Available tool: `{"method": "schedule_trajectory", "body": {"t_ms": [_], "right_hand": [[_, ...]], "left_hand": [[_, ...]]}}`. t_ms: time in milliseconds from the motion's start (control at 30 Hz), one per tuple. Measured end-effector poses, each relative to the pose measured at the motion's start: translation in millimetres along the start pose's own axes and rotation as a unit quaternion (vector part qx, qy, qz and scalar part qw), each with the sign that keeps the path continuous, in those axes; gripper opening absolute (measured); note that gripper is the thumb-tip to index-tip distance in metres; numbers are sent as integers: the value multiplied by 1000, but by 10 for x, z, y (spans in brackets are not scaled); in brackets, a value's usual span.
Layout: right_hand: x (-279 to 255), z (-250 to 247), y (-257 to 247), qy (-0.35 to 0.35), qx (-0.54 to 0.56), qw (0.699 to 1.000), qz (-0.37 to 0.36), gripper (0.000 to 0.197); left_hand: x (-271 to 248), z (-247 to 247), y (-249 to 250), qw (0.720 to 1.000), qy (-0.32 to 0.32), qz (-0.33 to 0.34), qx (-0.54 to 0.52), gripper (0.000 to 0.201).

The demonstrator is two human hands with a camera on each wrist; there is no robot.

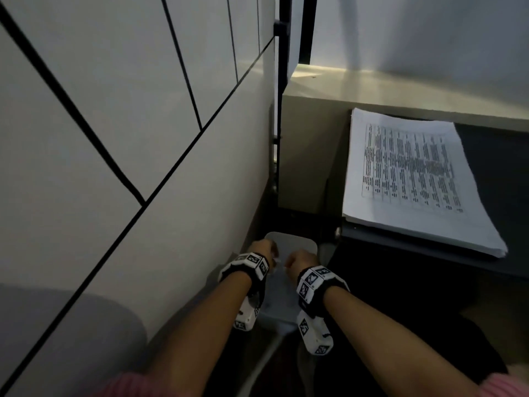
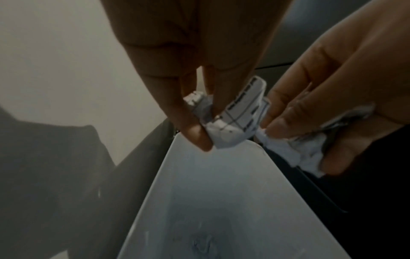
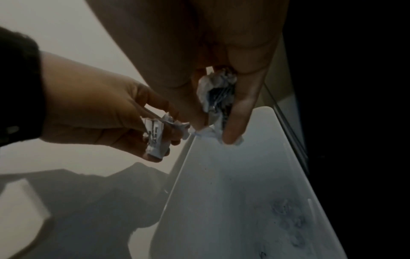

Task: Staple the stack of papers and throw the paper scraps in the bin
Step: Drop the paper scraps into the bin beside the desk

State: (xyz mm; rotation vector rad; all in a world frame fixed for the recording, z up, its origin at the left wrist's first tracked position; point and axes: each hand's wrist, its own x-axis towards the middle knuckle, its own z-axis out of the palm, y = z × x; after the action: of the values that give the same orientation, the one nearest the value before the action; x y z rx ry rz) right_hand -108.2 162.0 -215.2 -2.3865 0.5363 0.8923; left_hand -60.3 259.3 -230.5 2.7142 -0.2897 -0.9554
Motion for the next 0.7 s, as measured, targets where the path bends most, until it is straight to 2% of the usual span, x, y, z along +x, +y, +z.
{"method": "schedule_trajectory", "body": {"t_ms": [67,100,200,267,367,533,667,700], "right_hand": [[94,43,31,17,17,1000,2,30],[132,81,62,27,18,999,-4,27],[213,163,112,39,45,998,6,39],[251,167,109,52,84,995,-2,37],[222,151,125,33,92,995,-1,40],[123,97,140,29,124,992,-10,24],[2,47,95,63,133,989,-23,29],[-80,1,68,64,130,989,-27,23]], "left_hand": [[52,20,7,1000,12,-5,-9,42],[51,23,22,1000,-2,-1,-4,46],[139,98,18,1000,-11,3,-18,51],[174,134,16,1000,8,10,-9,44],[220,173,8,999,32,9,-5,37],[137,116,60,999,28,-2,16,36],[0,-30,95,998,29,-17,56,33],[-21,-82,102,998,28,-16,53,33]]}}
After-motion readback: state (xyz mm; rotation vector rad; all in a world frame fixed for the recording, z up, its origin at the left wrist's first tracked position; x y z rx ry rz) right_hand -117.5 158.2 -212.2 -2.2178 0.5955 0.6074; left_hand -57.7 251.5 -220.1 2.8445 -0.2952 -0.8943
